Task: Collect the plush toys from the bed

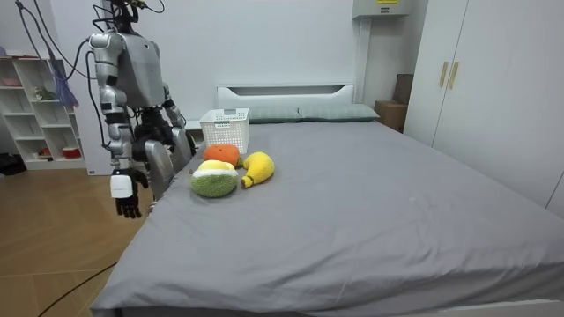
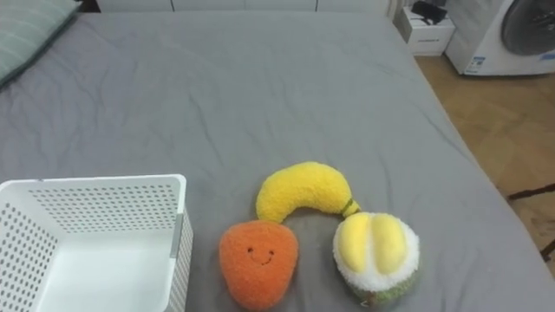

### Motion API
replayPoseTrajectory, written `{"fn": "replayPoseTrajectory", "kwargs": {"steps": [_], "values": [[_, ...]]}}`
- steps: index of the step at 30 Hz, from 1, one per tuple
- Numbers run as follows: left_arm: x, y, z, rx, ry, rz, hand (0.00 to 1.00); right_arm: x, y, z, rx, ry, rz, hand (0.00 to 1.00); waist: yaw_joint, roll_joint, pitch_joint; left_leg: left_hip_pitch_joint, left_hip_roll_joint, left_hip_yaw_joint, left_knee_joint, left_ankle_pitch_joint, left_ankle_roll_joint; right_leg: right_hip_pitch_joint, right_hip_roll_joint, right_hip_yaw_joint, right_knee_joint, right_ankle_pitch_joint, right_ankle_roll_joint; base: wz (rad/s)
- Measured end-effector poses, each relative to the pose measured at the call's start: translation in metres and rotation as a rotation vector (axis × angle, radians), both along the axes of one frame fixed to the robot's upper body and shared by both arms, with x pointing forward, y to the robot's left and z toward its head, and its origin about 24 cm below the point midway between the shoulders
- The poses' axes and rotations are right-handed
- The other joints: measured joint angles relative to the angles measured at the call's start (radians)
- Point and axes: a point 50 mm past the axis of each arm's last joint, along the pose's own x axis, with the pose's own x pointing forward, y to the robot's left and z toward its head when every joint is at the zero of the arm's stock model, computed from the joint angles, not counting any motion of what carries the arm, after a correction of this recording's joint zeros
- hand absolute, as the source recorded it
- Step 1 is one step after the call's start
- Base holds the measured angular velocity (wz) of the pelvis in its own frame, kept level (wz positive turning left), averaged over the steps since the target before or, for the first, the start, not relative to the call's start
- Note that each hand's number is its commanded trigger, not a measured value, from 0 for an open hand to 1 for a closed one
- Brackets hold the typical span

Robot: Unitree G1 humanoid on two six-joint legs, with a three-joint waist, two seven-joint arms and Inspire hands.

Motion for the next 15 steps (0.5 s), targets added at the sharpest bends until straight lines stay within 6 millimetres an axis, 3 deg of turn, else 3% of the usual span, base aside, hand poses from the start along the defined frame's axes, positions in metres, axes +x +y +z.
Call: {"fn": "replayPoseTrajectory", "kwargs": {"steps": [3,6,8,10,12,15], "values": [[-0.006,0.006,0.001,0.007,-0.001,0.049,0.0,0.001,-0.011,0.003,-0.035,-0.055,-0.19,0.0,-0.017,-0.012,0.0019,0.0,0.0,0.014,-0.004,0.002,-0.002,-0.015,0.003,0.003,0.014,-0.001,-0.002,-0.15],[-0.008,0.015,0.004,0.017,-0.012,0.11,0.0,0.018,-0.032,0.011,-0.102,-0.151,-0.33,0.0,-0.037,-0.034,0.0042,-0.001,0.002,0.026,-0.005,0.002,-0.003,-0.022,0.005,0.009,0.016,0.0,-0.004,-0.14],[-0.009,0.021,0.005,0.028,-0.017,0.147,0.0,0.049,-0.058,0.026,-0.209,-0.289,-0.351,0.0,-0.039,-0.04,0.0052,-0.001,0.004,0.039,-0.005,0.002,-0.003,-0.028,0.01,0.024,0.015,0.006,-0.004,-0.18],[-0.009,0.024,0.006,0.035,-0.022,0.152,0.0,0.079,-0.072,0.041,-0.287,-0.407,-0.328,0.0,-0.039,-0.047,0.0082,-0.004,0.006,0.049,-0.004,0.002,-0.003,-0.035,0.012,0.031,0.014,0.011,-0.005,-0.17],[-0.01,0.027,0.007,0.043,-0.029,0.163,0.0,0.116,-0.08,0.063,-0.348,-0.584,-0.3,0.0,-0.037,-0.055,0.0091,-0.007,0.008,0.05,-0.004,0.002,-0.004,-0.038,0.015,0.034,0.01,0.012,-0.006,-0.06],[-0.01,0.029,0.008,0.046,-0.05,0.175,0.0,0.148,-0.081,0.084,-0.376,-0.728,-0.267,0.0,-0.036,-0.056,0.0085,-0.016,0.009,0.05,-0.004,0.003,-0.004,-0.044,0.015,0.033,0.004,0.017,-0.006,0.0]]}}
